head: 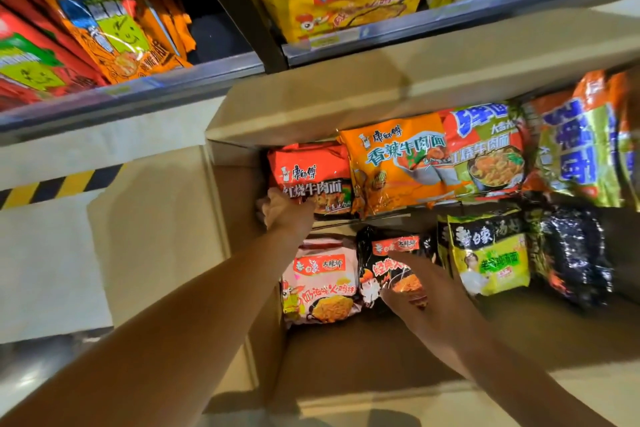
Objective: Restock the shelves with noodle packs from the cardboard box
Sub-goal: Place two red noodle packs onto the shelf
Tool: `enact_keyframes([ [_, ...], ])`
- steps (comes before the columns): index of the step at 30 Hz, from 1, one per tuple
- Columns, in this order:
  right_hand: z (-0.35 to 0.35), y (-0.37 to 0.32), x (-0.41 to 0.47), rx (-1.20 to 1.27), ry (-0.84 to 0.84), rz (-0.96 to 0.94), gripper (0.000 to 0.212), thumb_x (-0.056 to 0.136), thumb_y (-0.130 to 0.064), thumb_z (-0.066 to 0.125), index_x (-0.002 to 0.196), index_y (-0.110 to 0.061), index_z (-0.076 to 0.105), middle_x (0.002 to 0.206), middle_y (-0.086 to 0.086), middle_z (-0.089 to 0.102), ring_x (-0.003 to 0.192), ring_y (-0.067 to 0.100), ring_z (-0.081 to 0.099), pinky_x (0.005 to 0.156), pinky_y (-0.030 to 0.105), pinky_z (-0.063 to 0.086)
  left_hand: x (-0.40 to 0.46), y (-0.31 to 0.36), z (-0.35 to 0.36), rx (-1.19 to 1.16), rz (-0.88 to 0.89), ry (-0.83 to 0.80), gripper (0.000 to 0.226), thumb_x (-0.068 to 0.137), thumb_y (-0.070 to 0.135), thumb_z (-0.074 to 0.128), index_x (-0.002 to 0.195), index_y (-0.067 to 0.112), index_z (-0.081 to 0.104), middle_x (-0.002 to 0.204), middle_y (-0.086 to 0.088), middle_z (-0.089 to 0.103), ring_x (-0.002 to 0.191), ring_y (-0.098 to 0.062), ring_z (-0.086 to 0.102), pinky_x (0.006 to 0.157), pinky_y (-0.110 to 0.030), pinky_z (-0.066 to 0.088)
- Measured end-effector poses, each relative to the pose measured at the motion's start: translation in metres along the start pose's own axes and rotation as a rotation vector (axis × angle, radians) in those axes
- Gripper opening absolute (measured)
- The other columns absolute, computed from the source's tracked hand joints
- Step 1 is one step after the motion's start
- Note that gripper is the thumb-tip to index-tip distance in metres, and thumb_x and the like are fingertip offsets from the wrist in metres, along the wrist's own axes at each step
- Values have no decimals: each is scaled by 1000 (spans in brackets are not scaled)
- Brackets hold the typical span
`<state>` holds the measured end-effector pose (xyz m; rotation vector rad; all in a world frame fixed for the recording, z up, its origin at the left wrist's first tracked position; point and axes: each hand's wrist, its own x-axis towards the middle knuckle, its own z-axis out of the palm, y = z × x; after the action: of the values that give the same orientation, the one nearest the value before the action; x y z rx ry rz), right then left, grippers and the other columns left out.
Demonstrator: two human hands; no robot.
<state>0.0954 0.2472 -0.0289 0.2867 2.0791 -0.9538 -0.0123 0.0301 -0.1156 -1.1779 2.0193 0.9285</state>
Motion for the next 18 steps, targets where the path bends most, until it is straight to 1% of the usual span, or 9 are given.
enact_keyframes([
  [3,0,-1,5,7,24,-23,57,91,-47,62,143,-44,39,147,-16,44,137,5,37,101,21,31,2,3,-6,-131,-16,3,51,85,23,74,125,17,45,124,-7,56,116,-28,55,97,-39,49],
  [5,0,0,7,13,40,-34,57,90,-46,63,143,-43,41,145,-18,45,136,4,38,102,22,33,-2,0,-9,-174,-12,17,49,87,24,73,126,18,44,117,-4,58,107,-25,57,90,-35,49],
  [8,2,-6,6,11,50,-34,56,91,-44,64,143,-41,42,138,-23,44,132,0,37,100,19,30,-9,-9,-12,-184,30,26,52,84,29,77,125,21,46,120,-4,62,108,-26,61,91,-42,56],
  [9,2,-9,4,11,39,-26,56,91,-43,64,143,-41,42,135,-25,42,129,-2,36,99,18,28,-12,-10,-13,-179,57,22,46,83,30,78,120,21,51,119,-5,64,106,-26,63,89,-42,56],
  [11,5,-13,1,8,23,-10,57,91,-42,65,142,-43,41,131,-27,39,124,-6,33,97,14,25,-16,-11,-17,-101,128,15,36,82,30,79,111,20,58,115,-7,65,100,-24,63,82,-29,51],
  [13,7,-16,-1,-10,33,-5,57,89,-40,68,141,-42,43,130,-27,41,126,-4,37,93,5,25,-18,-10,-23,-27,203,24,30,82,25,78,100,23,55,111,-8,62,93,-21,60,74,-25,42],
  [14,9,-19,-2,-19,41,-8,57,89,-38,69,140,-40,45,129,-26,43,126,-2,39,90,1,25,-20,-8,-27,-11,237,19,30,82,23,77,97,24,52,109,-7,60,90,-21,59,73,-25,43],
  [16,11,-26,-3,-34,39,-3,57,89,-38,69,140,-39,45,128,-25,44,123,-4,38,87,3,25,-24,-3,-35,3,268,-12,29,85,21,74,98,23,48,103,-2,57,83,-17,60,68,-25,48],
  [18,12,-31,-3,-37,32,6,56,90,-38,68,141,-37,45,130,-23,44,124,-3,37,94,10,27,-34,4,-46,28,278,-32,29,89,19,70,105,18,46,98,0,58,74,-7,55,54,-16,42],
])
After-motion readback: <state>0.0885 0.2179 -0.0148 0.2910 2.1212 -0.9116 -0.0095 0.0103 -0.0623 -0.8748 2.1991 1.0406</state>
